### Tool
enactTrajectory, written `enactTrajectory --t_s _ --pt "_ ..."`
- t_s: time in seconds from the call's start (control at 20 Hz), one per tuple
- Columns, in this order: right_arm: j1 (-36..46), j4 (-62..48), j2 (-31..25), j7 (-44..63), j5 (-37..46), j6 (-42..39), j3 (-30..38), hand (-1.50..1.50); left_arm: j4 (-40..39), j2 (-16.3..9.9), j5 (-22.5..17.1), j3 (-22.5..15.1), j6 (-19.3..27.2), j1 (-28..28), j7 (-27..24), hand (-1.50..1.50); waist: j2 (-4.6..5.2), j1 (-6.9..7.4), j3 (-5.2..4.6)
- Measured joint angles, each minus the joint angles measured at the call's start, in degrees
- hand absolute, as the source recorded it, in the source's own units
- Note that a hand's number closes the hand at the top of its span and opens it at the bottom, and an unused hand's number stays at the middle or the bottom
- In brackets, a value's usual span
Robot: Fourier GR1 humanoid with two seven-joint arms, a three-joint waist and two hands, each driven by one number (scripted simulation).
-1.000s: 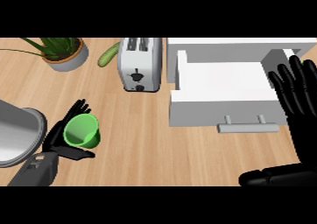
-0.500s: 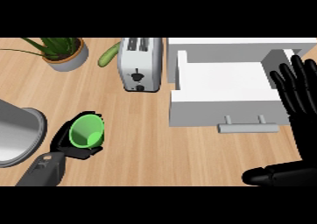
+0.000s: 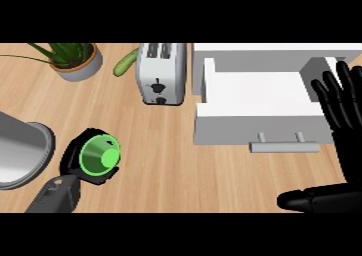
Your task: Pick up the cup, place it into the drawer and close the drawer
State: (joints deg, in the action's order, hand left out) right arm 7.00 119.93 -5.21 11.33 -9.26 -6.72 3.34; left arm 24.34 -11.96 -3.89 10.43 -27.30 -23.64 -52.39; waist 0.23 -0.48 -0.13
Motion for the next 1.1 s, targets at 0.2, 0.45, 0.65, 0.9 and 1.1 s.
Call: enactTrajectory --t_s 0.2,0.45,0.65,0.9,1.1 --pt "-0.11 0.12 -0.56 0.18 -0.84 -0.27 1.08 -1.5 1.12 2.19 -3.25 4.34 7.84 1.87 -3.19 1.5 -0.09 0.26 0.04" --pt "-1.84 0.73 -0.15 -0.29 -0.71 -0.49 0.72 -1.5 7.1 3.89 -5.85 5.76 10.87 3.76 -3.83 1.5 -0.3 0.57 0.11" --pt "-2.42 0.76 -0.36 -0.34 -0.32 -0.71 0.72 -1.5 15.35 5.59 -6.97 4.03 10.95 5.22 -1.67 1.5 -0.47 0.9 0.17" --pt "-3.04 0.18 0.12 -1.05 0.24 -0.63 0.35 -1.5 28.1 7.16 -7.49 0.15 11.39 6.9 5.18 1.5 -0.53 1.03 0.19" --pt "-2.01 -0.06 -0.55 -0.19 -0.48 -0.73 1.25 -1.5 38.68 9.24 -8.77 -3.18 13.52 7.15 12.92 1.5 -0.52 0.96 0.19"
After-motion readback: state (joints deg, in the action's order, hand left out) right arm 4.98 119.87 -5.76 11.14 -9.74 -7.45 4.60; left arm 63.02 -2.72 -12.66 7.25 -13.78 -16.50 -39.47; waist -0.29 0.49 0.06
